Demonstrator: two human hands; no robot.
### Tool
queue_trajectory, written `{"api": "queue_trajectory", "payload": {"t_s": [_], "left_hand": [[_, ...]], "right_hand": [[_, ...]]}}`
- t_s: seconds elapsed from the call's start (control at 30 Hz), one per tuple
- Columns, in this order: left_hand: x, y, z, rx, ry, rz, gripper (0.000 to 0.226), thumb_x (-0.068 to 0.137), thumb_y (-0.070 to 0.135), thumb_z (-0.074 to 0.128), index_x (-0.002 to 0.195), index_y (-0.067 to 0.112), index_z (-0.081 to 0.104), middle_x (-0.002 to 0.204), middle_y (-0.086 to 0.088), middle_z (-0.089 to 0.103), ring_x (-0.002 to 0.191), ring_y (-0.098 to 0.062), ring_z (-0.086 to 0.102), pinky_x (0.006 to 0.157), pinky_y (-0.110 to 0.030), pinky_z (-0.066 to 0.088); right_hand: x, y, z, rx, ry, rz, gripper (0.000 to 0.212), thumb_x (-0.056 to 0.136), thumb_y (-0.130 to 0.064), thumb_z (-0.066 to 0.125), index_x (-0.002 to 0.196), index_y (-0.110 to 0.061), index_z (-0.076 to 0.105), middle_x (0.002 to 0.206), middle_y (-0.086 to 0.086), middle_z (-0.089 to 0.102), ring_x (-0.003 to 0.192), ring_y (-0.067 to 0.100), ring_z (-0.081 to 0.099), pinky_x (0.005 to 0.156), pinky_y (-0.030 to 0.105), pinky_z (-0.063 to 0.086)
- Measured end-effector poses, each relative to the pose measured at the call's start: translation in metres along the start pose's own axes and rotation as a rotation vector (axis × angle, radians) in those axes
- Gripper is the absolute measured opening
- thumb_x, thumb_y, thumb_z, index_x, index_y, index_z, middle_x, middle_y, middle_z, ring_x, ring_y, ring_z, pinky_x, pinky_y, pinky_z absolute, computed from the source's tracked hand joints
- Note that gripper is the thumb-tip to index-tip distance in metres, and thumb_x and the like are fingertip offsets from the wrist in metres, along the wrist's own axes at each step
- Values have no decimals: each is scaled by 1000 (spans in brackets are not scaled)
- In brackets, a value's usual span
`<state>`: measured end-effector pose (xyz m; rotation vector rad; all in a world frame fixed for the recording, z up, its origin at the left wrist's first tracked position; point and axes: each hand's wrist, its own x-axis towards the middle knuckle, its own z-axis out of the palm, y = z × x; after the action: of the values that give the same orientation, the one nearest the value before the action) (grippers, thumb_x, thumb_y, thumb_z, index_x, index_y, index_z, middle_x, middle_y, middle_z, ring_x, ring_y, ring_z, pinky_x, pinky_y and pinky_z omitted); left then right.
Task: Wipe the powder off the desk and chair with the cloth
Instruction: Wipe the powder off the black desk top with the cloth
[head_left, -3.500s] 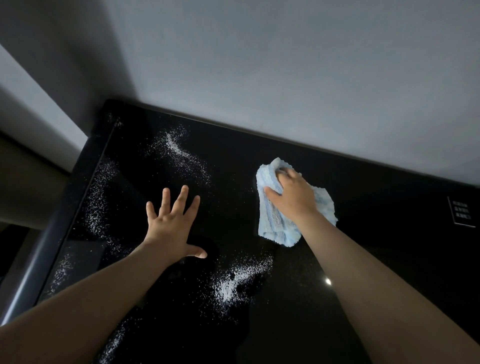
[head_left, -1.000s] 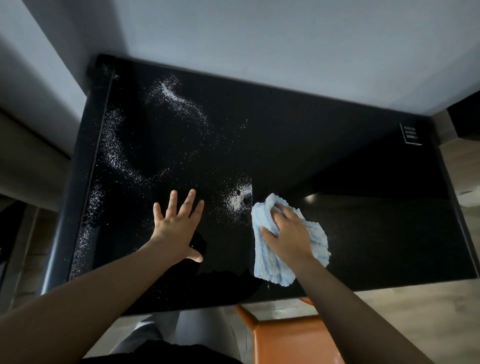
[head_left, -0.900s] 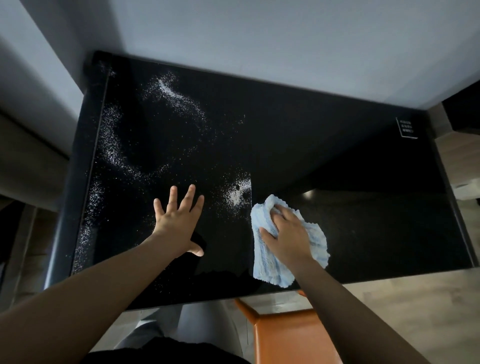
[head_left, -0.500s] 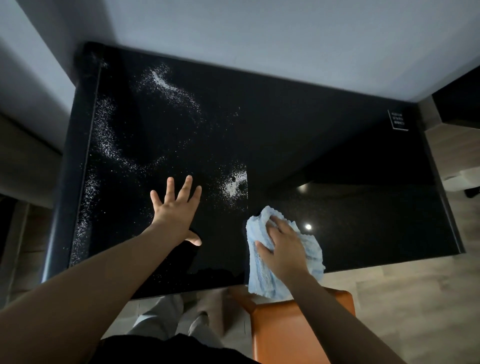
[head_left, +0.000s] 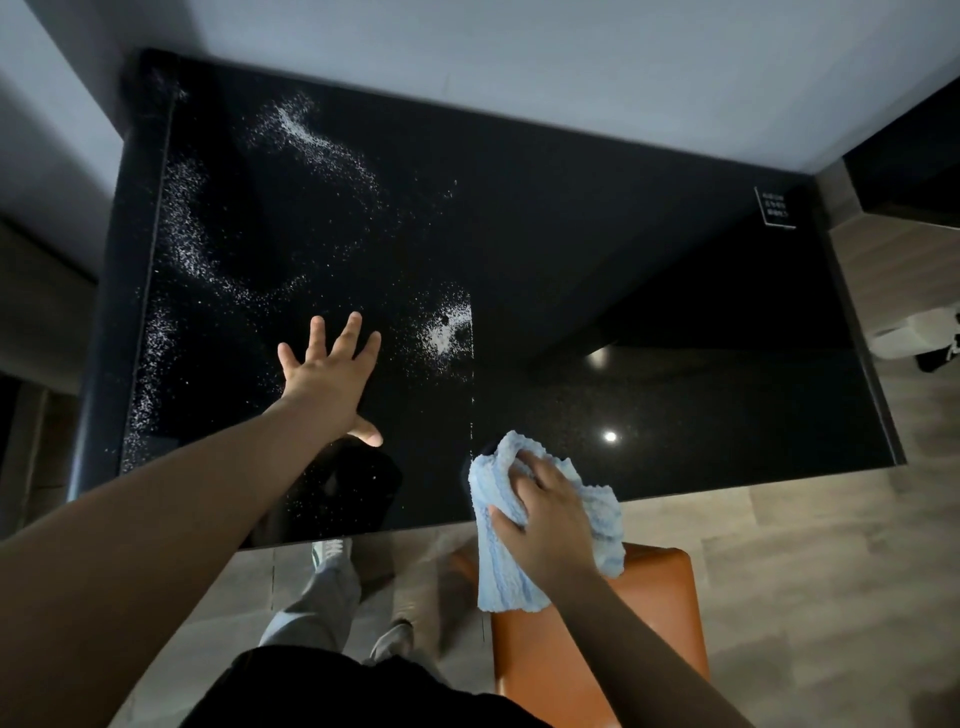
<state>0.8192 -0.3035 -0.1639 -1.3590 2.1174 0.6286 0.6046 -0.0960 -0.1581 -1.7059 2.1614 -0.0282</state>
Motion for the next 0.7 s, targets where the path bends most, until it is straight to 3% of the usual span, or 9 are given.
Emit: {"api": "queue_trajectory", "payload": {"t_s": [0.2, 0.53, 0.7], "left_hand": [[-1, 2, 0, 11, 13, -11, 139, 56, 67, 77, 150, 26, -17, 155, -2, -30, 143, -41, -18, 111, -67, 12], [-4, 3, -1, 5, 32, -12, 138, 56, 65, 78, 151, 26, -15, 156, -1, -28, 143, -42, -17, 111, -67, 14], [-5, 4, 0, -10, 35, -8, 138, 56, 63, 79, 151, 26, -13, 156, -1, -27, 143, -42, -16, 111, -67, 14]], "right_hand": [[-23, 3, 5, 39, 47, -42, 34, 78, -32, 72, 108, -15, 68, 127, -1, 59, 118, 16, 55, 97, 26, 41], [-45, 9, 0, 62, -81, -5, 37, 80, -36, 60, 112, -20, 67, 119, -6, 62, 108, 13, 56, 87, 16, 35], [-41, 9, -16, 91, -16, 35, 25, 80, -33, 63, 101, -18, 66, 104, -8, 62, 95, 7, 55, 84, 18, 41]]}}
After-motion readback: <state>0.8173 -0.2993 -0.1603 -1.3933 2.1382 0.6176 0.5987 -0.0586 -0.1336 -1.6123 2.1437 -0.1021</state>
